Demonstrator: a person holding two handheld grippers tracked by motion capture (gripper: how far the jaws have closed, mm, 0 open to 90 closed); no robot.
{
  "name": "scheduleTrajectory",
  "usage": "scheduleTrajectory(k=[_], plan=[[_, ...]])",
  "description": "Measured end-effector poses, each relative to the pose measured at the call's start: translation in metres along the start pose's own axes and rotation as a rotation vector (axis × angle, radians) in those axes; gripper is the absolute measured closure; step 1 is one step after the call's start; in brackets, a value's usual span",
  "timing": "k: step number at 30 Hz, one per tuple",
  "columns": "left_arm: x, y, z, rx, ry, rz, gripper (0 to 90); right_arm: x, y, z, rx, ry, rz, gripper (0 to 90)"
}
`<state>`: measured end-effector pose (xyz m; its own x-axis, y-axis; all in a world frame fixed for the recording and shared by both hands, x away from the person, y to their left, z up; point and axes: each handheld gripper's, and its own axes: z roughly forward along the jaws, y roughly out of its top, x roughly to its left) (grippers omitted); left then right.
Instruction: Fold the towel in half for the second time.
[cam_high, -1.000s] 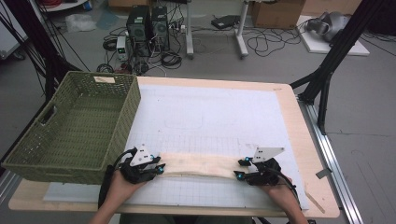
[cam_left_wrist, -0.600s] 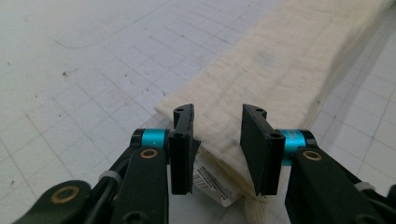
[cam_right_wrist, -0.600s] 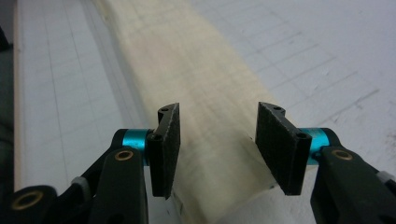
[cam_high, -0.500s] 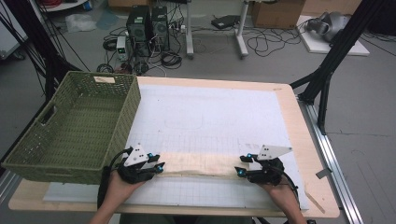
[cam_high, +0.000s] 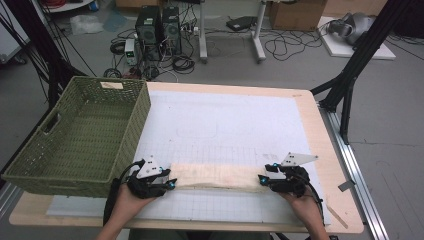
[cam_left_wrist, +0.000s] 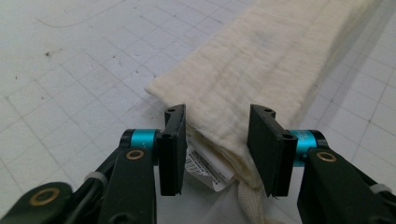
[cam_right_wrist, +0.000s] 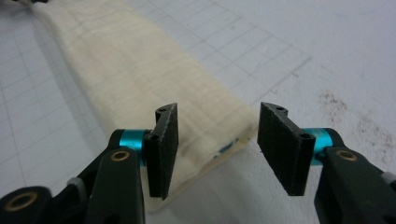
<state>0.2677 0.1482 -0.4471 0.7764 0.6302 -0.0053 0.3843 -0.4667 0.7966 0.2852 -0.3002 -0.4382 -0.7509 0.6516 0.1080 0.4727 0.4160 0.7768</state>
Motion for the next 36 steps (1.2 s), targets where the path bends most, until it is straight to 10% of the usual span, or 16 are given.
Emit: scheduleTrajectory(k=[7, 12, 18, 36], plan=[[0.002, -0.002, 0.0, 0.002, -0.031, -0.032, 61.9, 0.0, -0.004, 0.01, 0.064, 0.002, 0.029, 47.2], [0.003, -0.004, 0.001, -0.012, -0.08, -0.062, 76.9, 0.0, -0.003, 0.012, 0.063, 0.059, 0.019, 66.0], [-0.001, -0.003, -0.002, -0.011, -0.044, -0.062, 82.8, 0.0, -0.002, 0.013, 0.056, 0.115, 0.007, 80.6], [-0.015, -0.026, -0.041, 0.015, 0.032, -0.05, 82.7, -0.004, 0.037, 0.048, 0.069, 0.144, -0.088, 78.7]])
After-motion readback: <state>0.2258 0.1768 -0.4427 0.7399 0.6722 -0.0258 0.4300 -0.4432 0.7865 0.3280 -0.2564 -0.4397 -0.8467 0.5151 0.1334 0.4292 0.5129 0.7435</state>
